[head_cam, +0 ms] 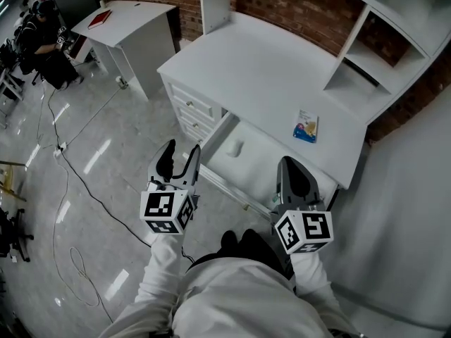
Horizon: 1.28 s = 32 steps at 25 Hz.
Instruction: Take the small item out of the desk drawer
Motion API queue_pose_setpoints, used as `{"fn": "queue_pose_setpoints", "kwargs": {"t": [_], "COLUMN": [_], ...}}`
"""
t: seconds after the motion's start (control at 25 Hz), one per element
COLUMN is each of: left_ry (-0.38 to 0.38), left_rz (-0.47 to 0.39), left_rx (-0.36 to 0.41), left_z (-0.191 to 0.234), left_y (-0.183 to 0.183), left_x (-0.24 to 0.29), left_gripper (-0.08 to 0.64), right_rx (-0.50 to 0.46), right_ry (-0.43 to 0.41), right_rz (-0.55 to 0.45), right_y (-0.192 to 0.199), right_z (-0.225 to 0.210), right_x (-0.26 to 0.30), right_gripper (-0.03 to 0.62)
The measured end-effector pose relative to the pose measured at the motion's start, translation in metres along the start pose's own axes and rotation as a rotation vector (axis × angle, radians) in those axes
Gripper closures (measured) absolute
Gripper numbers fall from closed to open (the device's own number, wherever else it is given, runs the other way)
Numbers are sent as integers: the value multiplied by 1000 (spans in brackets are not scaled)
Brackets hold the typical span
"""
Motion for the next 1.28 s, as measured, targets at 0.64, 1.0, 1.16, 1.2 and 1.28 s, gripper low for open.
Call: {"fn": "queue_pose_setpoints", "kwargs": {"t": [0.64,1.0,1.16,1.2,1.28], "left_ry": [10,34,48,52,61], "left_rz": [34,62,81,88,105], "left_rx": [1,8,14,15,17], "left_z": [3,-6,-10,-11,-14], "left_y": [3,4,6,8,11], "left_x": [50,93,110,115,124], "left_gripper": [311,310,310,310,310], "right_rx": [8,21,26,27,31], "right_ry": [26,47,59,63,69], "right_rz": [-29,-28,-25,-23,-21], "right_y": [-9,-11,-10,-9,-9], "right_z": [-25,-50,-60,-62,-66], "right_x": [34,55,62,63,65], "right_gripper": [565,565,565,565,565]}}
Point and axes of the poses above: the fingertips, and each gripper's own axes: x forward along the fingers, z to its left, y out of its underside, the point moved 8 cm from there along -x, backward along the fingers
